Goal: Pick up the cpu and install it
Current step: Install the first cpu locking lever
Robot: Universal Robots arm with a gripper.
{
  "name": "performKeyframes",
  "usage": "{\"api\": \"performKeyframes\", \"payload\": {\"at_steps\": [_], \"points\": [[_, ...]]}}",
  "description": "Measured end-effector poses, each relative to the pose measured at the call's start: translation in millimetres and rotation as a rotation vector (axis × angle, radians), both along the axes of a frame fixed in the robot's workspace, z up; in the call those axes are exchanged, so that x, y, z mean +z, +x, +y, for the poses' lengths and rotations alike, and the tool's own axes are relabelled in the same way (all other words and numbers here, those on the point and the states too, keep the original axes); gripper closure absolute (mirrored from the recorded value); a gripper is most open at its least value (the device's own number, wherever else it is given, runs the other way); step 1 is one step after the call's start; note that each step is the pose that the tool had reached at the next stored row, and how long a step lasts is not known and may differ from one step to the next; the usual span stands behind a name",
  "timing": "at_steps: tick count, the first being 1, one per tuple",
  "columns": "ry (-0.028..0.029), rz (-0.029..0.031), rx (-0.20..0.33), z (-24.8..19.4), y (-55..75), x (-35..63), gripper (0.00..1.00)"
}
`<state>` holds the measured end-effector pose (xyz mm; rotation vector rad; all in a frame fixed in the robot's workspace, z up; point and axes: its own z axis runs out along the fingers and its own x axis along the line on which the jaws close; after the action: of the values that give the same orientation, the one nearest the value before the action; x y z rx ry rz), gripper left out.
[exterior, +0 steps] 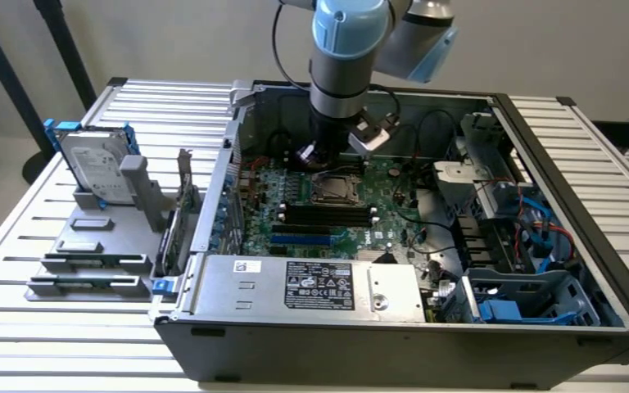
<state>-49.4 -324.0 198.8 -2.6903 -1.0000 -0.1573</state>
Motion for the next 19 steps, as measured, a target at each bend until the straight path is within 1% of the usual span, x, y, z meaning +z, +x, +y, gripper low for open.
{"api": "performKeyframes", "payload": {"at_steps": [3, 8, 14, 19], "points": [[0.0, 0.0, 0.003, -0.2, -3.0, 3.6, 0.89], [-0.0006, 0.0003, 0.008, -0.6, -11.4, 8.8, 0.89], [-0.0001, 0.0006, 0.01, -4.6, -12.0, 10.8, 0.89], [-0.0001, 0.0005, 0.01, -4.9, -12.0, 10.3, 0.89]]}}
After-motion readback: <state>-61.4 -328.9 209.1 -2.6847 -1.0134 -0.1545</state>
